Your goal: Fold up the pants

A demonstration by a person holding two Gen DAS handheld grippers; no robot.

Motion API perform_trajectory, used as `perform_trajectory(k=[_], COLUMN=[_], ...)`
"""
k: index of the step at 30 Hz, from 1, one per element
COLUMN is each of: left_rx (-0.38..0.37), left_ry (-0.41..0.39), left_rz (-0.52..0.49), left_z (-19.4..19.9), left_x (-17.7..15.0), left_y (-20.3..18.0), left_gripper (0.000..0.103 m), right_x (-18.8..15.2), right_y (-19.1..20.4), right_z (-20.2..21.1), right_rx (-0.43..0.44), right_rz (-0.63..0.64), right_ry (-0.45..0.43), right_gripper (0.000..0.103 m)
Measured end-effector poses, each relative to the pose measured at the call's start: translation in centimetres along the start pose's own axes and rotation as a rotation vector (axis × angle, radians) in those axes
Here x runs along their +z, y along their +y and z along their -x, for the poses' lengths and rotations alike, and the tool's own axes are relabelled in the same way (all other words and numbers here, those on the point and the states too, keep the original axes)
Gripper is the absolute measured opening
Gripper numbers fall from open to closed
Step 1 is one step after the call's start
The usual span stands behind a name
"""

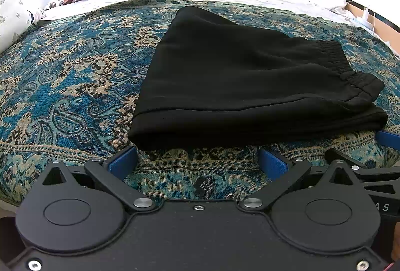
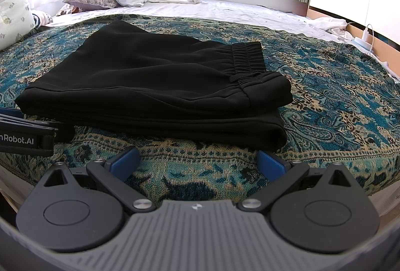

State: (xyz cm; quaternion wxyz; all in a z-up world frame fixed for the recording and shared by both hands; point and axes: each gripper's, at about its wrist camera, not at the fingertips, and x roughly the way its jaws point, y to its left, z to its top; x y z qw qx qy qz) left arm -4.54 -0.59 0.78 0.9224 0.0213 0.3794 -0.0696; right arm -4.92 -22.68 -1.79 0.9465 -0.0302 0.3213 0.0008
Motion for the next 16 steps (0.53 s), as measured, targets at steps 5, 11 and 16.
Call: perform_trajectory(k=[5, 11, 16], left_rx=[0.0, 0.0, 0.0], left_ry=[0.0, -0.002, -0.002], left_rz=[-0.003, -0.004, -0.006], left_z=[-0.1, -0.1, -0.13], left_x=[-0.06, -0.07, -0.04], left_y=[0.0, -0.01, -0.03], left_gripper=[0.103, 0.103, 0.103], right_x=[0.02, -0.05, -0.04], right_y=[0.08, 0.01, 0.09], right_z=[0.0, -0.04, -0.04], right_rx=[-0.001, 0.002, 0.001], right_rz=[0.0, 0.002, 0.002], right_ry=[0.0, 0.0, 0.0], right_gripper=[0.103, 0.103, 0.103])
